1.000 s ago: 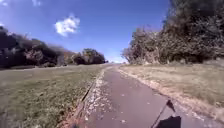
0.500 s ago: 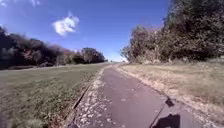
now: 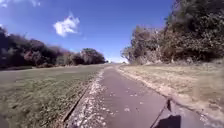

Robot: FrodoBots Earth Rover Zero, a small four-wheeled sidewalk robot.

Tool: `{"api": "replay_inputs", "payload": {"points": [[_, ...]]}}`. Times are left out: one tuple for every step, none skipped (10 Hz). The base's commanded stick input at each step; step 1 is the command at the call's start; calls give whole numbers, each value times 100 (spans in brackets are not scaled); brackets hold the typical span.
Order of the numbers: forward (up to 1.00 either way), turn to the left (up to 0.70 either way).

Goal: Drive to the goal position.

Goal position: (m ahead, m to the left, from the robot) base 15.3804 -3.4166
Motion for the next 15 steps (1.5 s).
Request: {"api": "replay_inputs", "payload": {"points": [[70, 0], [70, 0], [70, 0], [70, 0], [70, 0], [70, 0], [70, 0], [70, 0], [70, 0], [70, 0], [70, 0], [70, 0], [70, 0], [70, 0], [70, 0]]}}
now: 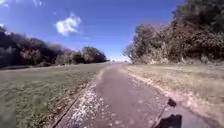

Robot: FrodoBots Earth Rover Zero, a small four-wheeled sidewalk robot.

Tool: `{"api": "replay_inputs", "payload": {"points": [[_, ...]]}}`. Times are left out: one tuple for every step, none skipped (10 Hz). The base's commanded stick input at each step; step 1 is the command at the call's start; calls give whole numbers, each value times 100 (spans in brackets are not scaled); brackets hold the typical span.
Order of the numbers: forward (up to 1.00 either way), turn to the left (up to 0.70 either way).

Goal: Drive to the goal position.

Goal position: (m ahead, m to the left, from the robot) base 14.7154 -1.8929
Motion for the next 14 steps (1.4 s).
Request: {"api": "replay_inputs", "payload": {"points": [[70, 0], [70, 0], [70, 0], [70, 0], [70, 0], [70, -35], [70, -35], [70, -35], [70, -35], [70, -35], [70, -27], [70, -11], [70, 0], [70, 0]]}}
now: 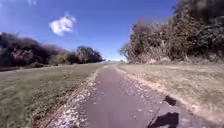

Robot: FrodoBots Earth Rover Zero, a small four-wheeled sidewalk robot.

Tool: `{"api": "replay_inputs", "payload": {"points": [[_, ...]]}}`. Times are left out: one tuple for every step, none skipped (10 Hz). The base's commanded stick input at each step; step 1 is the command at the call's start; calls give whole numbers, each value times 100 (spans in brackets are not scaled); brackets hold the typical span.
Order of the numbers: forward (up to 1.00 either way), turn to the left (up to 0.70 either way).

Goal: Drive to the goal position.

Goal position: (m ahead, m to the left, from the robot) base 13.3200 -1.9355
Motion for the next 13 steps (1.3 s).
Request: {"api": "replay_inputs", "payload": {"points": [[70, 0], [70, 0], [70, 0], [70, 0], [70, 0], [70, 0], [70, 0], [70, 0], [70, 0], [70, 0], [70, 8], [70, 24], [70, 0]]}}
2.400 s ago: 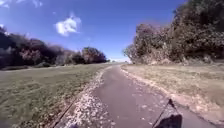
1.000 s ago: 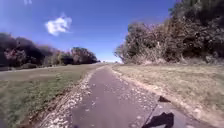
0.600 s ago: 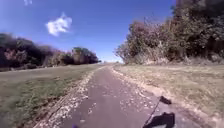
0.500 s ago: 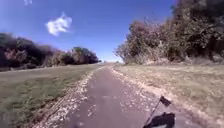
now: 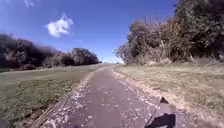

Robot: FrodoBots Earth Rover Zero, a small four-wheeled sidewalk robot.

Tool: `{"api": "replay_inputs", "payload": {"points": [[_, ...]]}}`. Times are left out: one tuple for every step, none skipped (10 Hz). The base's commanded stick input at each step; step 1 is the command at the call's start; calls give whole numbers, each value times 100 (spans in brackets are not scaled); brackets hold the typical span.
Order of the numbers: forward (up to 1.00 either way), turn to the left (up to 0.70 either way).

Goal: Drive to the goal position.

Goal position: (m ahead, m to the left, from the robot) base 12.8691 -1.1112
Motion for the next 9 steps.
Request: {"api": "replay_inputs", "payload": {"points": [[70, 0], [70, 0], [70, 0], [70, 0], [70, 0], [70, 0], [70, 0], [70, 0], [70, 0]]}}
